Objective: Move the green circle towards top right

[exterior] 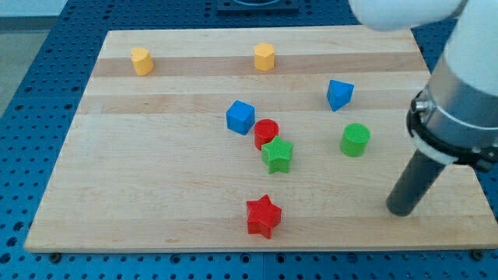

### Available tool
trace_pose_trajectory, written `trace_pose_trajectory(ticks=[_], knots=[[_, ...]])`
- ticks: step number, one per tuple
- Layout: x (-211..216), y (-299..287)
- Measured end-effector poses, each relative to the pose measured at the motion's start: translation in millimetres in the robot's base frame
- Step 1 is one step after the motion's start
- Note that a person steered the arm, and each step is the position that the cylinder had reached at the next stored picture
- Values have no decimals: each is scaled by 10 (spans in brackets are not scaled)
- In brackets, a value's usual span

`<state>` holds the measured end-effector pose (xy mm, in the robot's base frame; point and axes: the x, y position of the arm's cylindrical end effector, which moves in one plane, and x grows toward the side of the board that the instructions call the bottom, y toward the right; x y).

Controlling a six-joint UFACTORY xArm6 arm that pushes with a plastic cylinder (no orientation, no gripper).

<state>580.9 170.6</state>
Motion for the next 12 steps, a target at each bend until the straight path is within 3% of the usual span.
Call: trace_pose_trajectory(ticks=[2, 4, 6, 8, 10, 12], knots=[[-335, -500], [-458, -606], [-1032, -593], [-1017, -585], [-344, -476], [-820, -392]])
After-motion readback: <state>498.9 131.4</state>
